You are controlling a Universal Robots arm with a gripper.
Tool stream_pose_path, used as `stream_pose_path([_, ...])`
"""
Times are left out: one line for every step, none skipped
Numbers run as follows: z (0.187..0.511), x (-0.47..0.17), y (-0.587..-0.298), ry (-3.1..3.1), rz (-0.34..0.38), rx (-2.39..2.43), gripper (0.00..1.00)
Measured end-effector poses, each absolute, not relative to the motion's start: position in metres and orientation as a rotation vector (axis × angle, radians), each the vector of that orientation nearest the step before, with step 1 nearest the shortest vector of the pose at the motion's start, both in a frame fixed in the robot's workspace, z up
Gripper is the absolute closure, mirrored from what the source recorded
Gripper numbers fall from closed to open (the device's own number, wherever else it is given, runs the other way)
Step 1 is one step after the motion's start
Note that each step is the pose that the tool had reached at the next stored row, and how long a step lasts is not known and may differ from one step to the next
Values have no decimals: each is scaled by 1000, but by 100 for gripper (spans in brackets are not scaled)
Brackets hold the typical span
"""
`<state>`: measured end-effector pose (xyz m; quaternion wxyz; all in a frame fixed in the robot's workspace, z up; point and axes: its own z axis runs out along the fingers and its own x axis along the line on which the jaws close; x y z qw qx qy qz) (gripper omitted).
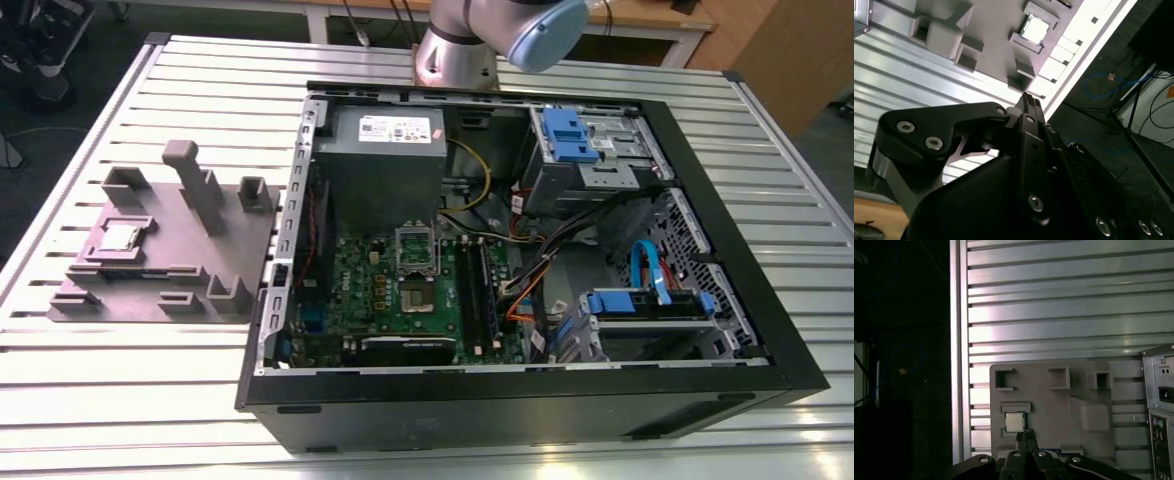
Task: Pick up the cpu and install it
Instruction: 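Reach for the cpu, then pick up the cpu and move it towards the insertion slot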
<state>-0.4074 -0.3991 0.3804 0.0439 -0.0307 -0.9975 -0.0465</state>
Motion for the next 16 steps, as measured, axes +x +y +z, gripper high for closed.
stream_pose_path([380, -411, -399, -3052, -142, -94, 90])
stream_pose_path([380, -414, -399, -3056, -143, -93, 90])
stream_pose_path([379, -416, -399, -3056, -143, -93, 90])
stream_pose_path([379, -418, -399, -3057, -143, -93, 90])
stream_pose_path([379, -419, -399, -3057, -143, -93, 90])
stream_pose_path([379, -421, -399, -3057, -143, -93, 90])
stream_pose_path([379, -422, -399, -3057, -143, -93, 90])
stream_pose_path([379, -422, -399, -3057, -143, -93, 90])
stream_pose_path([379, -422, -399, -3057, -143, -93, 90])
stream_pose_path([379, -422, -399, -3057, -143, -93, 90])
stream_pose_path([379, -423, -399, -3057, -144, -93, 90])
stream_pose_path([379, -424, -399, -3057, -145, -93, 90])
stream_pose_path([379, -424, -399, -3057, -145, -93, 90])
stream_pose_path([379, -424, -399, -3057, -145, -93, 90])
stream_pose_path([379, -424, -399, -3057, -145, -93, 90])
stream_pose_path([379, -424, -399, -3057, -145, -93, 90])
